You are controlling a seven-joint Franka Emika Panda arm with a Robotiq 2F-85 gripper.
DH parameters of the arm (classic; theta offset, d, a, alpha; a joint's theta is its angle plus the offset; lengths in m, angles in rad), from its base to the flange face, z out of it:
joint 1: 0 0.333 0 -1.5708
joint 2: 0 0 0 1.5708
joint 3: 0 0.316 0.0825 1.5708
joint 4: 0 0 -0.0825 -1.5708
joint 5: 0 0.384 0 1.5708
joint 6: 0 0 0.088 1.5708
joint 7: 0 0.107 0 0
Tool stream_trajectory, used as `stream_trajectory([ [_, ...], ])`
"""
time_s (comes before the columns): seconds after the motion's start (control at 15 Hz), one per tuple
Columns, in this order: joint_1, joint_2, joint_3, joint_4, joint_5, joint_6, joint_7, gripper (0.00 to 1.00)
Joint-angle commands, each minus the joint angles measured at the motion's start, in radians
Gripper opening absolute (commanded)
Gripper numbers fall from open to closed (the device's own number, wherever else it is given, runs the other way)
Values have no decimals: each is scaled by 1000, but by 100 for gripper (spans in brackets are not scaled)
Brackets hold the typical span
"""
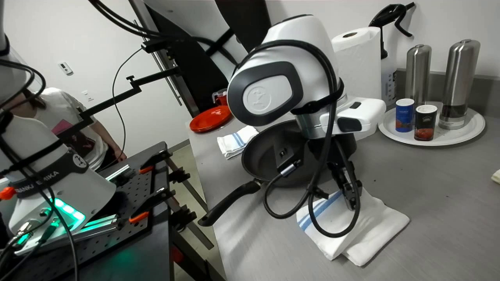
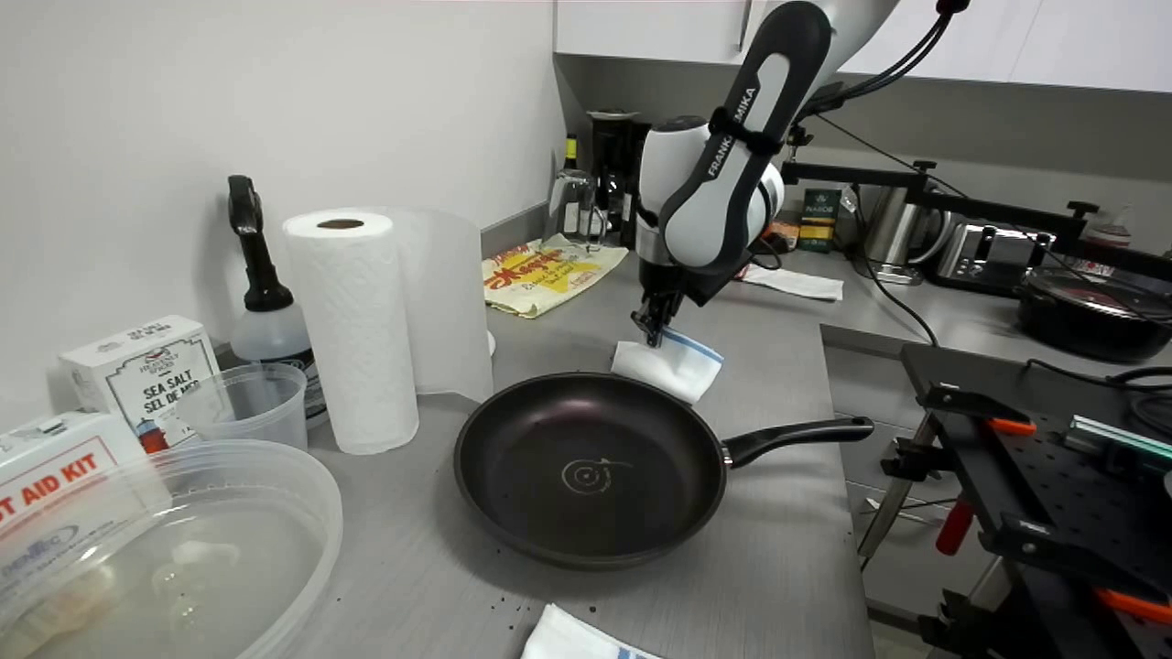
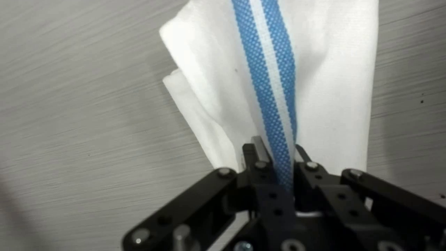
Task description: Wipe the pan with a towel
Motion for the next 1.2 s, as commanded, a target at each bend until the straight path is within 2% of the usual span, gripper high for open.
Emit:
stream_trajectory([
  [0.0,50,67,-55,53,-3,38,8,3],
  [0.73,82,144,-95,110,2,49,12,3],
  [0.8,82,146,-95,113,4,47,12,36],
  [0.87,80,145,-93,114,5,45,10,40],
  [1.13,45,82,-41,87,10,9,-31,68],
])
